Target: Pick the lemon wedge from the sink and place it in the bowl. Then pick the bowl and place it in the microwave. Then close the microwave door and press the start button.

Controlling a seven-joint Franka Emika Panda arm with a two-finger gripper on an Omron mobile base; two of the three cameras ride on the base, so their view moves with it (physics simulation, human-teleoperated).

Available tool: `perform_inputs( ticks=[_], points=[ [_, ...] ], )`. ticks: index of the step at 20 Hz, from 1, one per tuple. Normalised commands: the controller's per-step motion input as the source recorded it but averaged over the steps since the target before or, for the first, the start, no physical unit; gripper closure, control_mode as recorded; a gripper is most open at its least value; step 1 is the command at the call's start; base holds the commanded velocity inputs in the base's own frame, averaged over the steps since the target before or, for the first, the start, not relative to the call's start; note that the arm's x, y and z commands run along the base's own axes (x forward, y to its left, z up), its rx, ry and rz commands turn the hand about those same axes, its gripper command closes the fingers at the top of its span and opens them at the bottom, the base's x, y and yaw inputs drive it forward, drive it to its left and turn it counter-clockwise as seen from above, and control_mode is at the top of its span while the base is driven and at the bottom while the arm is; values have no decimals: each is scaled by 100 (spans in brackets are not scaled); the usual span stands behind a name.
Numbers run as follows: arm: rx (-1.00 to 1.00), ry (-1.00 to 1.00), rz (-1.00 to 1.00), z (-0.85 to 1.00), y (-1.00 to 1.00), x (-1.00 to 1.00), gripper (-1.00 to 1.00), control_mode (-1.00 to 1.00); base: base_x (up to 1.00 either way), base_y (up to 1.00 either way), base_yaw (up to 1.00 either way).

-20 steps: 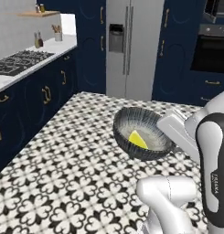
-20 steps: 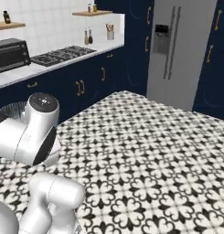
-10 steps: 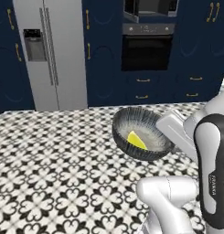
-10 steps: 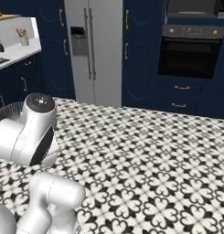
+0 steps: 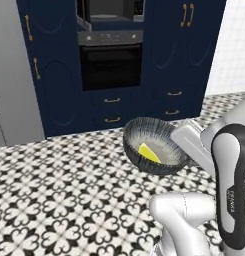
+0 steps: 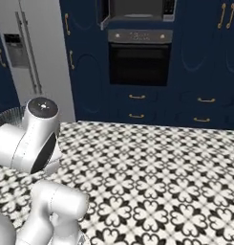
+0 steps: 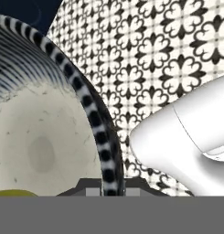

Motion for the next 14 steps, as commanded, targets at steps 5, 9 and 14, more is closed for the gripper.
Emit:
perform_inputs(
  ticks=[5, 9, 14],
  points=[
    [0, 0, 0, 0, 0, 0, 100, 100, 100, -88, -14],
    [0, 0, 0, 0, 0, 0, 100, 100, 100, -74, -2],
    [0, 0, 0, 0, 0, 0, 100, 100, 100, -61, 4]
  ],
)
